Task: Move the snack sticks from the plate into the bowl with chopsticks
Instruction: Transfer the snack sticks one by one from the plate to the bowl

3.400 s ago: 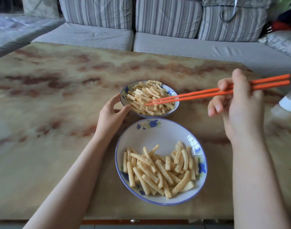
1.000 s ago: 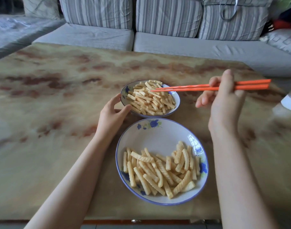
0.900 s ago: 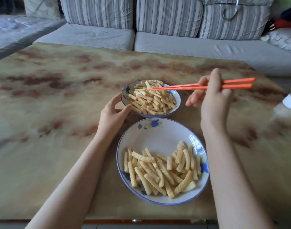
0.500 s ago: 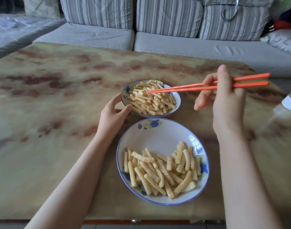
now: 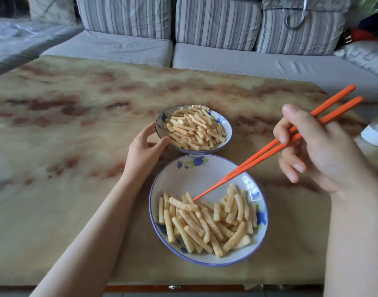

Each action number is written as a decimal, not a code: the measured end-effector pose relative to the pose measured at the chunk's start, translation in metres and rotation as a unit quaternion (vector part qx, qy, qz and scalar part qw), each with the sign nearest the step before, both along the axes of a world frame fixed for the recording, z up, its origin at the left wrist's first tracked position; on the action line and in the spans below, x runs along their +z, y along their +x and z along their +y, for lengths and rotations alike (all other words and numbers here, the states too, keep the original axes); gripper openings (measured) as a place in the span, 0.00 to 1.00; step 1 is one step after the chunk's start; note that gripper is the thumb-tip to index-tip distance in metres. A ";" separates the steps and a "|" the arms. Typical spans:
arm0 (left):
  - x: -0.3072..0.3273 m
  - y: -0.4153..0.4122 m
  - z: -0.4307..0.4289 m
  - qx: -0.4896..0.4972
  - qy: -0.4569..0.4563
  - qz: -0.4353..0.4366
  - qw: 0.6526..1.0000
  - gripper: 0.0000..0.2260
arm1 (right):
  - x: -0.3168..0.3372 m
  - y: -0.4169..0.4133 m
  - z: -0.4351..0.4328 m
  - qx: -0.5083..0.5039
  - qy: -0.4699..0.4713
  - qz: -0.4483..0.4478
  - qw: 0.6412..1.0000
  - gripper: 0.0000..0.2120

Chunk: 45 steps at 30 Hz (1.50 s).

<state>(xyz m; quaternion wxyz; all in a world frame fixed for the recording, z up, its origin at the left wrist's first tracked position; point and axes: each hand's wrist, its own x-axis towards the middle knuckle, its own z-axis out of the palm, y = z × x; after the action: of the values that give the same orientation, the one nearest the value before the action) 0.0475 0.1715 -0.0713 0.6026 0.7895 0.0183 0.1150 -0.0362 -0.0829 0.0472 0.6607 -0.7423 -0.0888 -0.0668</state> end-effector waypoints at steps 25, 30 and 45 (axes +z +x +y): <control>0.000 0.001 0.000 0.003 0.015 -0.001 1.000 0.22 | -0.012 0.020 0.016 -0.131 0.105 -0.044 0.985 0.19; 0.001 0.000 -0.002 0.005 0.006 0.002 1.000 0.22 | -0.011 0.024 0.018 -0.174 0.168 -0.055 0.969 0.19; 0.001 -0.001 -0.001 0.005 0.001 0.007 1.000 0.21 | -0.038 0.058 0.051 -0.237 0.167 -0.073 0.954 0.21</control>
<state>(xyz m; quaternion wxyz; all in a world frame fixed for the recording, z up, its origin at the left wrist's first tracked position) 0.0465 0.1705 -0.0698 0.6014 0.7905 0.0264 0.1127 0.0217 -0.0318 0.0090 0.7326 -0.6139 0.0543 -0.2888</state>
